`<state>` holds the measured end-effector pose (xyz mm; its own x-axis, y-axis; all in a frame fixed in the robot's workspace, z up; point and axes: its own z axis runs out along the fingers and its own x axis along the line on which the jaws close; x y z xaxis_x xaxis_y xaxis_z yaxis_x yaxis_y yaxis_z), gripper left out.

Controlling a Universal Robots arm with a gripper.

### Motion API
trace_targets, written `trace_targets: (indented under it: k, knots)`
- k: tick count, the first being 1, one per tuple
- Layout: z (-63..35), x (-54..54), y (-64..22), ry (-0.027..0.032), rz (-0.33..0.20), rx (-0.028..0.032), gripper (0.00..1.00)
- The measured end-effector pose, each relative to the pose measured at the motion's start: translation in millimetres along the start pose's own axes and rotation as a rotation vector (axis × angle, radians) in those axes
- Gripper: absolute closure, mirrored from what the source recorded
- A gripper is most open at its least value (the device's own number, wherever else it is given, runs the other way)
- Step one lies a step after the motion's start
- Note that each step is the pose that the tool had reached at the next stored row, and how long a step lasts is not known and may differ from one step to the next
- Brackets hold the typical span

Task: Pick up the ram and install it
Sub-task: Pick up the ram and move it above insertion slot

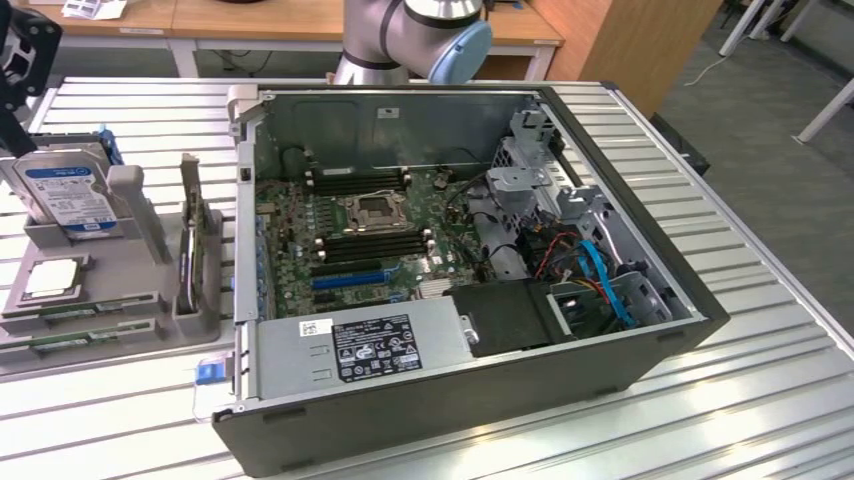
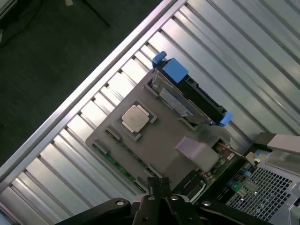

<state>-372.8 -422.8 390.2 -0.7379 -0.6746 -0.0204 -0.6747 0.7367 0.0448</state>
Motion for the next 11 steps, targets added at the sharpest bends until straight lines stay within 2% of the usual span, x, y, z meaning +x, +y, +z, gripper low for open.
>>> trace_targets:
  k: [11]
  knots:
    - [0.0,0.0,0.0,0.0064,-0.142,-0.0029,0.90]
